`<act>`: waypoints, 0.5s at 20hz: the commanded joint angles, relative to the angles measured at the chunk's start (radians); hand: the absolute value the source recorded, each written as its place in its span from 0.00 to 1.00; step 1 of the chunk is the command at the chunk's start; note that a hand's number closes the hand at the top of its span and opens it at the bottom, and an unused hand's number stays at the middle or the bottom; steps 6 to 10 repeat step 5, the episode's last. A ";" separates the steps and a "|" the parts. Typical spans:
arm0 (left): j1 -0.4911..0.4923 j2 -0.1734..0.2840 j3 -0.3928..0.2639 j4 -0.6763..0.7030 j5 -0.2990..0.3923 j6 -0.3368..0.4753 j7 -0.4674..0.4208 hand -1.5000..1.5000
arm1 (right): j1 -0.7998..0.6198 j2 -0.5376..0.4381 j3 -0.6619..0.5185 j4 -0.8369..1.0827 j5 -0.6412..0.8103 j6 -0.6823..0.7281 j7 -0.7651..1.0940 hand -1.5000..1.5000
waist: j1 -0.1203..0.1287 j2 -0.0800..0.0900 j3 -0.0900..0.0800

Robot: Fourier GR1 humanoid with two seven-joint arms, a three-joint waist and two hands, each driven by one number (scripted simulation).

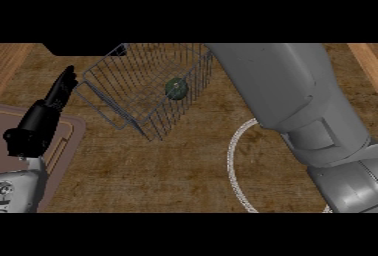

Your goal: Pick the squash from the placemat and place it in the basket

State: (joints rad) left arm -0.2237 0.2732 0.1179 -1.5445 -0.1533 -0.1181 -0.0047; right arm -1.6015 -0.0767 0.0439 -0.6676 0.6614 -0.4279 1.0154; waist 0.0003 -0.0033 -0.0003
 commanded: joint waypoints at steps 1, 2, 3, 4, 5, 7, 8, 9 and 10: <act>0.030 0.022 0.036 0.043 0.007 -0.005 -0.040 0.50 | 0.084 -0.016 -0.013 -0.077 0.061 -0.185 0.108 0.00 | -0.028 -0.007 0.000; 0.022 -0.021 -0.006 -0.016 -0.019 0.030 0.025 0.50 | 0.113 -0.029 -0.016 -0.098 0.077 -0.206 0.104 0.00 | -0.029 -0.012 0.002; 0.029 0.006 0.023 0.011 0.012 -0.003 -0.001 0.50 | 0.118 -0.075 -0.040 -0.122 0.075 -0.196 0.104 0.00 | -0.034 -0.012 0.001; 0.069 0.002 0.015 -0.008 0.012 -0.010 -0.024 0.50 | 0.120 -0.086 -0.042 -0.152 0.093 -0.197 0.136 0.00 | -0.035 -0.017 0.001; 0.047 0.019 0.040 -0.007 0.020 -0.006 0.006 0.50 | 0.187 -0.100 -0.037 -0.209 0.091 -0.174 0.109 0.00 | -0.047 -0.019 0.002; 0.047 0.019 0.040 -0.007 0.020 -0.006 0.006 0.50 | 0.187 -0.100 -0.037 -0.209 0.091 -0.174 0.109 0.00 | -0.047 -0.019 0.002; 0.047 0.019 0.040 -0.007 0.020 -0.006 0.006 0.50 | 0.187 -0.100 -0.037 -0.209 0.091 -0.174 0.109 0.00 | -0.047 -0.019 0.002; 0.047 0.019 0.040 -0.007 0.020 -0.006 0.006 0.50 | 0.187 -0.100 -0.037 -0.209 0.091 -0.174 0.109 0.00 | -0.047 -0.019 0.002; 0.047 0.019 0.040 -0.007 0.020 -0.006 0.006 0.50 | 0.187 -0.100 -0.037 -0.209 0.091 -0.174 0.109 0.00 | -0.047 -0.019 0.002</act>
